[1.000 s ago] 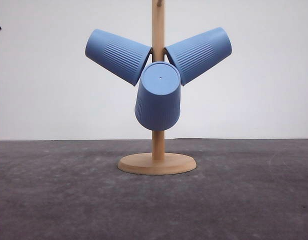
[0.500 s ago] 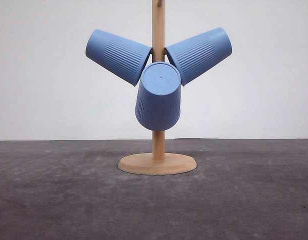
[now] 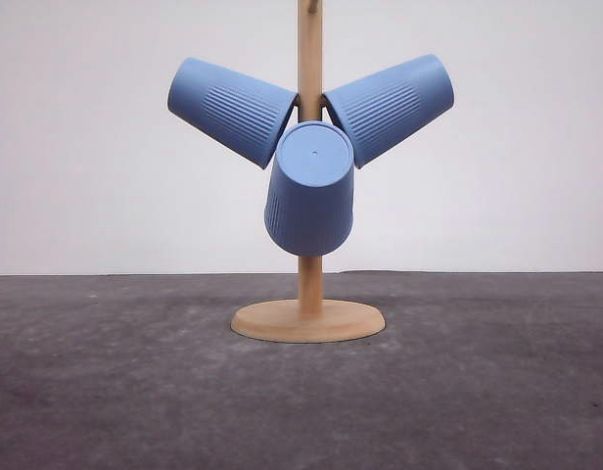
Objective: Place three cups
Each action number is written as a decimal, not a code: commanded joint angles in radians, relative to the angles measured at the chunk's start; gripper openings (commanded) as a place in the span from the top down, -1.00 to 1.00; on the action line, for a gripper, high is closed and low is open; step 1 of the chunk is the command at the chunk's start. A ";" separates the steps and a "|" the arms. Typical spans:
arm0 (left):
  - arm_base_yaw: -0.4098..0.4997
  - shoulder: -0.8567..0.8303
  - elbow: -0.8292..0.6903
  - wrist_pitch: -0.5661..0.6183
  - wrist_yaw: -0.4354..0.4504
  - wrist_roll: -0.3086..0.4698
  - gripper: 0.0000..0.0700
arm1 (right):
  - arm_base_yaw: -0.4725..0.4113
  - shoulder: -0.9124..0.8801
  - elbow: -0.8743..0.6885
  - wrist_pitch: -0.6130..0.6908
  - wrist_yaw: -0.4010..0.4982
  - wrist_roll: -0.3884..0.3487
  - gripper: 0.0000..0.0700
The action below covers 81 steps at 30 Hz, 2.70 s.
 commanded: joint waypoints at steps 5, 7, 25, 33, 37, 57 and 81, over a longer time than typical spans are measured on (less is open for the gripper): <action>-0.015 -0.002 -0.013 0.000 -0.021 -0.020 1.00 | -0.002 0.007 0.009 0.015 -0.001 0.005 0.97; -0.015 -0.002 -0.013 0.001 -0.021 -0.020 1.00 | -0.002 0.007 0.009 0.015 -0.001 0.005 0.97; -0.015 -0.001 -0.013 0.001 -0.020 -0.020 1.00 | -0.001 0.006 0.009 0.015 -0.001 0.002 0.97; -0.015 -0.001 -0.013 0.001 -0.020 -0.020 1.00 | 0.010 -0.064 -0.069 0.293 0.001 -0.025 0.97; -0.015 -0.001 -0.013 0.001 -0.020 -0.020 1.00 | 0.035 -0.147 -0.253 0.562 0.039 0.066 0.97; -0.015 -0.001 -0.013 0.001 -0.020 -0.020 1.00 | 0.143 -0.739 -0.803 0.643 0.369 0.090 0.97; -0.015 -0.001 -0.013 0.001 -0.020 -0.020 1.00 | 0.143 -0.784 -0.803 0.592 0.395 0.093 0.97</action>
